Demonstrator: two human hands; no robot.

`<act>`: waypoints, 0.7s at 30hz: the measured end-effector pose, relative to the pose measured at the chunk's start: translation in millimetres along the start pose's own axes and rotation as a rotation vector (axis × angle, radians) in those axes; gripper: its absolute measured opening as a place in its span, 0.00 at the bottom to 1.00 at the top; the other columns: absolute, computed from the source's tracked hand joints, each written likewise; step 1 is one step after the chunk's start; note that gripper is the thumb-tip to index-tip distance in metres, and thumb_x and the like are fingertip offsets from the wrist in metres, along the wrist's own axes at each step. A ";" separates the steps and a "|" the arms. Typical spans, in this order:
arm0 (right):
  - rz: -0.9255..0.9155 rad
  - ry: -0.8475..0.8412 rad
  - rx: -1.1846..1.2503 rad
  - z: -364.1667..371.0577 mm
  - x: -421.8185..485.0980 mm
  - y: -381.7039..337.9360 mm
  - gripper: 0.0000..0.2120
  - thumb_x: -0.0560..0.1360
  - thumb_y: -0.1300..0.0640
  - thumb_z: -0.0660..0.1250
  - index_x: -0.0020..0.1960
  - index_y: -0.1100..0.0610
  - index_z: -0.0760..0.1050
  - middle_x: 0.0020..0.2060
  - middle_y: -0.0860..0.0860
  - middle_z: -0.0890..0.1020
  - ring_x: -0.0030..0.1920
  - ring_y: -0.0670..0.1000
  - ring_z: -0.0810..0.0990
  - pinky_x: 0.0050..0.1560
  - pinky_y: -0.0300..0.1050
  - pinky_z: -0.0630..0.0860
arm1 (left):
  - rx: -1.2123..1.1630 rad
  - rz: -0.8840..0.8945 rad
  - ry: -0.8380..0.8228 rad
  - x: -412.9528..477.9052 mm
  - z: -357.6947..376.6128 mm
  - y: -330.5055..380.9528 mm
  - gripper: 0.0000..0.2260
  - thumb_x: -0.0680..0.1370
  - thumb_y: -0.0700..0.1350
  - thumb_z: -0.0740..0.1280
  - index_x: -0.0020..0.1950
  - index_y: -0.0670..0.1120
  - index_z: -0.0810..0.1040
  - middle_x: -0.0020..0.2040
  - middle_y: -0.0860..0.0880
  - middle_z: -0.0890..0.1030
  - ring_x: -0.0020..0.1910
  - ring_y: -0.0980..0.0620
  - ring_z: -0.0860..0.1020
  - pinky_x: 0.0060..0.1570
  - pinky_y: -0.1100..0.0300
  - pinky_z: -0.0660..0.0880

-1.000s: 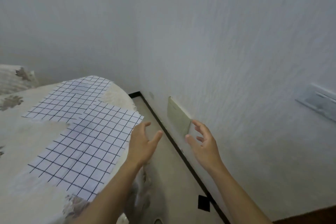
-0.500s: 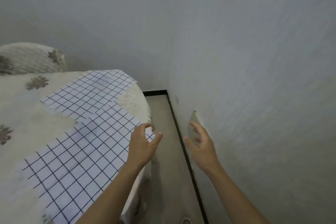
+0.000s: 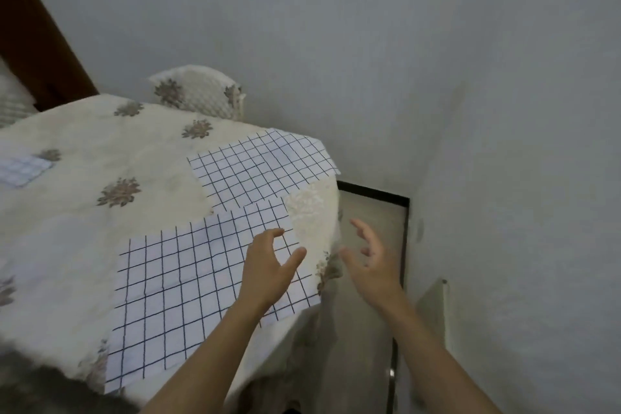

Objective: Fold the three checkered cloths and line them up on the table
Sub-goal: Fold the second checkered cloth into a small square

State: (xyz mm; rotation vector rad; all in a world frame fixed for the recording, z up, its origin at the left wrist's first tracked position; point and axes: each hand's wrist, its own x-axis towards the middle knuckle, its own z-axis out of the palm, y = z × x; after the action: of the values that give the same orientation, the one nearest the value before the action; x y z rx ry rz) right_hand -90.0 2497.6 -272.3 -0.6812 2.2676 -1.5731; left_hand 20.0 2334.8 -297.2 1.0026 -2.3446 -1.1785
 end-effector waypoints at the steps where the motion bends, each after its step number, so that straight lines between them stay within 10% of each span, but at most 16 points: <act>1: -0.009 -0.036 -0.006 3.4 13.2 -0.6 0.23 0.76 0.54 0.68 0.69 0.41 0.67 0.60 0.36 0.70 0.62 0.43 0.70 0.56 0.28 0.68 | 0.003 -0.033 0.025 7.0 -0.7 -2.1 0.26 0.75 0.60 0.69 0.69 0.52 0.70 0.67 0.55 0.72 0.66 0.53 0.69 0.65 0.52 0.69; 5: -0.045 -0.169 -0.022 17.2 66.9 -2.4 0.24 0.77 0.53 0.67 0.70 0.41 0.67 0.64 0.37 0.69 0.65 0.44 0.68 0.66 0.43 0.68 | -0.036 -0.132 0.094 43.0 2.0 -17.1 0.26 0.74 0.60 0.69 0.69 0.51 0.70 0.67 0.53 0.72 0.66 0.53 0.70 0.65 0.51 0.70; 21: -0.294 -0.649 -0.152 104.2 251.4 -10.5 0.23 0.77 0.51 0.66 0.71 0.44 0.66 0.68 0.38 0.69 0.67 0.39 0.67 0.68 0.47 0.69 | -0.186 -0.473 0.449 117.4 -7.6 -56.9 0.26 0.75 0.58 0.70 0.70 0.51 0.70 0.67 0.54 0.72 0.65 0.55 0.70 0.64 0.53 0.70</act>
State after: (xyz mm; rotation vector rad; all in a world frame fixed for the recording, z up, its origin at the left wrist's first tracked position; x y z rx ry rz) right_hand -248.3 2277.0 -293.5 -1.3843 1.8551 -1.0628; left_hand -32.4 2223.0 -340.3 1.6107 -1.6692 -1.1464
